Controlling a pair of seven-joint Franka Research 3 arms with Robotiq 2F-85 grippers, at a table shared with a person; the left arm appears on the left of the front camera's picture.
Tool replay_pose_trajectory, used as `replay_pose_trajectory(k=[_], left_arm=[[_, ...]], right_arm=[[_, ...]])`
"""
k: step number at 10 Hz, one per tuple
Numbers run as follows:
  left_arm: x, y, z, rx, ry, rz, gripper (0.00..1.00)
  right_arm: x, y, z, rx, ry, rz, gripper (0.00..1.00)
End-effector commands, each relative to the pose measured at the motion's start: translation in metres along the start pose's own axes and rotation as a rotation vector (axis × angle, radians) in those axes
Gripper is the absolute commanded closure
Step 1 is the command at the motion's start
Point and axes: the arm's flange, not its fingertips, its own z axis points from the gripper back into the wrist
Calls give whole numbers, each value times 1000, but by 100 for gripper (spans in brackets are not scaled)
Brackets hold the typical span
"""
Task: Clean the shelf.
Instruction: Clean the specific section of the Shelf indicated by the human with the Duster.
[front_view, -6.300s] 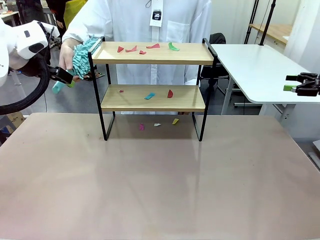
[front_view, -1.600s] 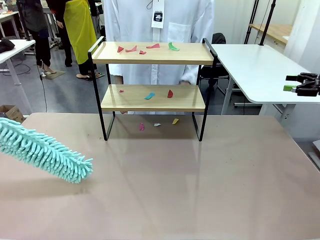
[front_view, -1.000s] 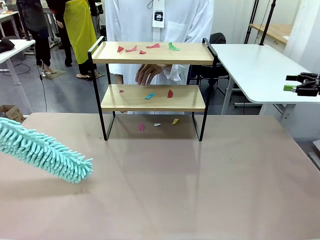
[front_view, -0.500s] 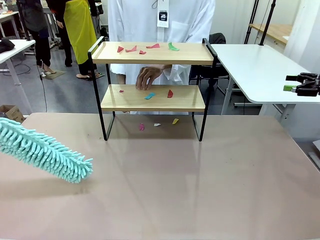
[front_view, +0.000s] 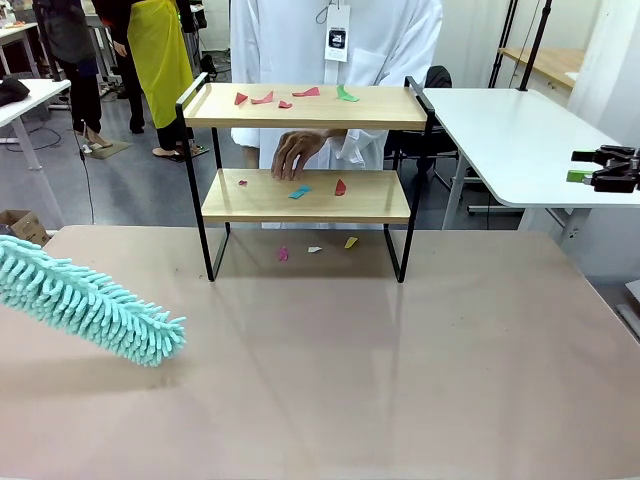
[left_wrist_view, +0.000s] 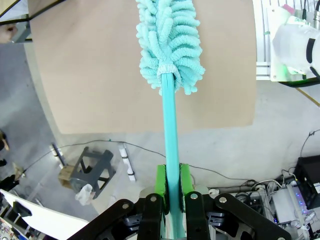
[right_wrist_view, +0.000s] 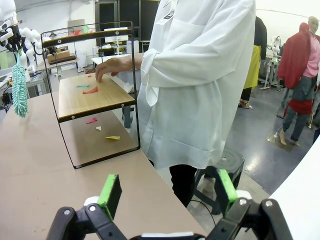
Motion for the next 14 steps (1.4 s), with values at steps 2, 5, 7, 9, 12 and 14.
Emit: replay_pose_trajectory(k=[2, 5, 7, 9, 12, 14], left_arm=[[-2, 1, 0, 7, 5, -4, 87], [11, 0, -2, -10, -106, 22, 87], [36, -9, -5, -1, -271, 64, 87], [72, -30, 4, 12, -387, 131, 87], [141, -69, 18, 10, -501, 373, 87], [180, -84, 21, 8, -563, 527, 87]], right_arm=[[4, 0, -2, -2, 3, 7, 0], [4, 0, -2, -2, 3, 7, 0], [4, 0, -2, -2, 3, 7, 0], [4, 0, -2, -2, 3, 7, 0], [4, 0, -2, -2, 3, 7, 0], [4, 0, -2, -2, 3, 7, 0]])
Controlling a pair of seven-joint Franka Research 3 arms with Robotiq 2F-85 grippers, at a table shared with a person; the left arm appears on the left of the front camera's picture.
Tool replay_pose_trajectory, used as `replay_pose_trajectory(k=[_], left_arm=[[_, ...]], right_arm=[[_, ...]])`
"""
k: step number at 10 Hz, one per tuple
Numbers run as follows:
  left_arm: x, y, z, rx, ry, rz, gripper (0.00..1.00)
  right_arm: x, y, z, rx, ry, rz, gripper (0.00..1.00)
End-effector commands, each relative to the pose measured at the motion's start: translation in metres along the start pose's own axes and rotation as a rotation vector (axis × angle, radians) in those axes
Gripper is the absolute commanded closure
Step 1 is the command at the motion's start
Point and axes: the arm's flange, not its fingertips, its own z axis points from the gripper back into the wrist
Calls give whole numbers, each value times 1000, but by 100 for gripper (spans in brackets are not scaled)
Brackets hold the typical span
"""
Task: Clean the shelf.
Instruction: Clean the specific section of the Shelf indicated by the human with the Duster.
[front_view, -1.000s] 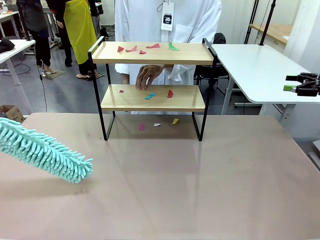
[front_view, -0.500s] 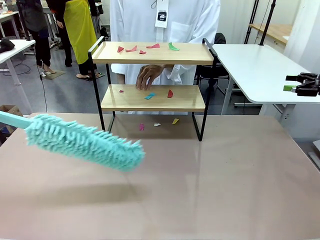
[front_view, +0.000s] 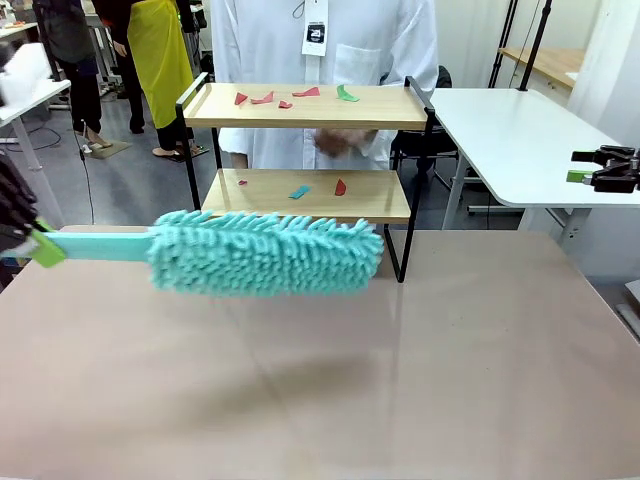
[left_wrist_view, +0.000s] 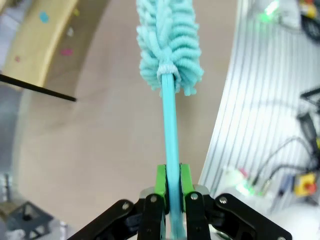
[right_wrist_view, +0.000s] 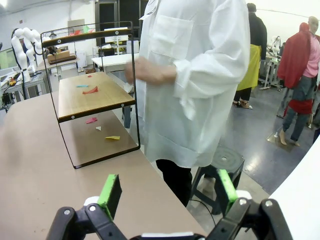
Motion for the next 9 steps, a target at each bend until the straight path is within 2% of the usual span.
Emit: replay_pose_trajectory(k=[1, 2, 3, 4, 6, 7, 9], left_arm=[[17, -19, -17, 72, -94, 102, 87], [24, -18, -21, 71, -75, 85, 87], [26, -13, -16, 27, 14, -19, 87], [20, -20, -12, 47, -52, 90, 87], [27, -22, -19, 38, -28, 53, 87], [45, -28, -21, 15, -70, 144, 87], [88, -43, -50, 77, -68, 224, 87]], right_arm=[[4, 0, -2, -2, 3, 7, 0], [4, 0, -2, -2, 3, 7, 0], [4, 0, -2, -2, 3, 7, 0], [4, 0, -2, -2, 3, 7, 0], [4, 0, -2, -2, 3, 7, 0], [4, 0, -2, -2, 3, 7, 0], [4, 0, -2, -2, 3, 7, 0]])
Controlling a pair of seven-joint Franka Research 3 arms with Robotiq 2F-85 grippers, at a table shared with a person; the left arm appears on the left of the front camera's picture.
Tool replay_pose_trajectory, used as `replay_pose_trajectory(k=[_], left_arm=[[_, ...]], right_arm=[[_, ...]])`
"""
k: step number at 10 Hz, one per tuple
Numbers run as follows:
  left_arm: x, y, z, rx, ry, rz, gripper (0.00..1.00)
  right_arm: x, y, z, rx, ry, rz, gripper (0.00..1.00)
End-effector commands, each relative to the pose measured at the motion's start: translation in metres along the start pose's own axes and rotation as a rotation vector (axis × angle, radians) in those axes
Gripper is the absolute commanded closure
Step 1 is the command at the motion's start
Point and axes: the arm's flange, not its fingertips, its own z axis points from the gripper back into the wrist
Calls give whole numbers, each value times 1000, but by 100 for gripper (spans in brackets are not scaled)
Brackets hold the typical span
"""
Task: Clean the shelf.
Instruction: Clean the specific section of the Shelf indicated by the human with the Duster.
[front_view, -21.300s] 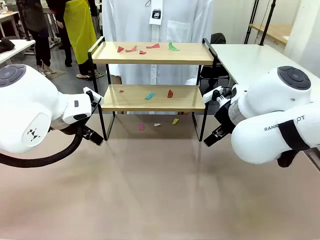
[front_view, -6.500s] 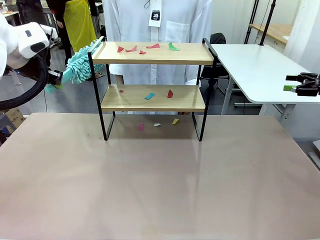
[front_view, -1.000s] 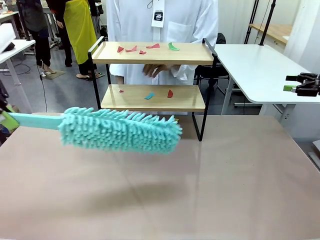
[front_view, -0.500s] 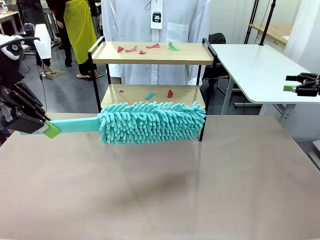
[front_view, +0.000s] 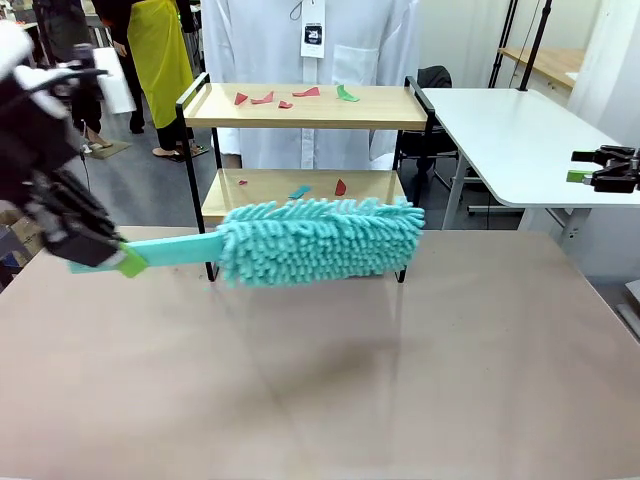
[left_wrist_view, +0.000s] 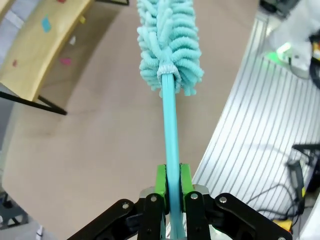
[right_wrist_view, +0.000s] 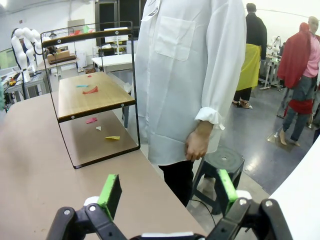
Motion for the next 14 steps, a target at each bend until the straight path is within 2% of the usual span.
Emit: replay_pose_trajectory(k=[1, 3, 7, 10, 11, 14], left_arm=[[35, -14, -26, 110, -24, 155, 87], [47, -19, -43, 120, -71, 289, 87], [89, -28, -71, 150, -118, 451, 87], [125, -34, -94, 154, -164, 637, 87], [138, -32, -105, 151, -145, 664, 87], [173, -28, -136, 154, -176, 752, 87]], right_arm=[[4, 0, -2, -2, 3, 7, 0], [4, 0, -2, -2, 3, 7, 0], [4, 0, -2, -2, 3, 7, 0], [4, 0, -2, -2, 3, 7, 0], [4, 0, -2, -2, 3, 7, 0], [4, 0, -2, -2, 3, 7, 0]])
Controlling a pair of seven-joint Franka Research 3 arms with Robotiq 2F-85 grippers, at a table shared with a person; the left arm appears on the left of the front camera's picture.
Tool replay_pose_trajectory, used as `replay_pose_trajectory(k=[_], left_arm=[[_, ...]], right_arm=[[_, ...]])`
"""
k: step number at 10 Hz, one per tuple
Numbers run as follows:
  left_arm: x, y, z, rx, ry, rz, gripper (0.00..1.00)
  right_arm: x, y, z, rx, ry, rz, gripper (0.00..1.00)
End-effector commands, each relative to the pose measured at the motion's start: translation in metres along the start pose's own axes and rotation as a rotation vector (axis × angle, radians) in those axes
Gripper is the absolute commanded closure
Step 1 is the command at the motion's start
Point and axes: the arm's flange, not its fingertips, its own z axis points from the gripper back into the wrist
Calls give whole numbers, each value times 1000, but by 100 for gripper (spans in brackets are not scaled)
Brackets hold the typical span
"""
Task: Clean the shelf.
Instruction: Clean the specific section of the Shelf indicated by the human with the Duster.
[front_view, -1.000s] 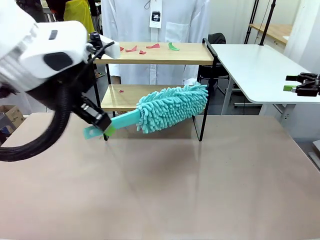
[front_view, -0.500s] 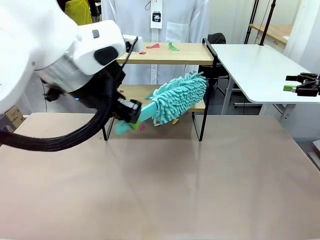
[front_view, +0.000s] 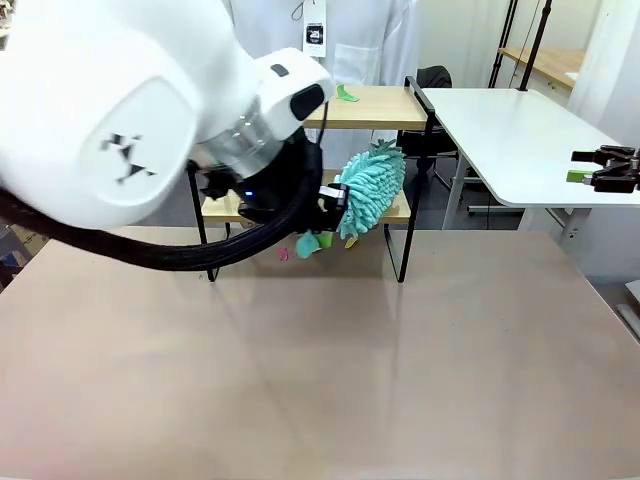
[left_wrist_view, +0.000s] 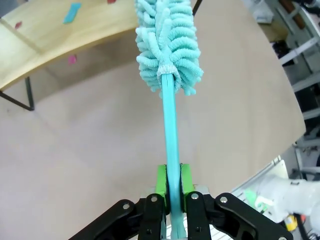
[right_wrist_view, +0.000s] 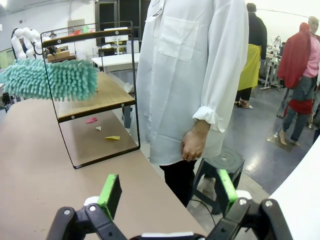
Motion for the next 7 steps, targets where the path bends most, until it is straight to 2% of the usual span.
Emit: replay_pose_trajectory(k=[1, 7], left_arm=[[16, -22, -19, 25, -57, 43, 87], [41, -44, -67, 54, -113, 115, 87]], right_arm=[[4, 0, -2, -2, 3, 7, 0], [4, 0, -2, -2, 3, 7, 0]])
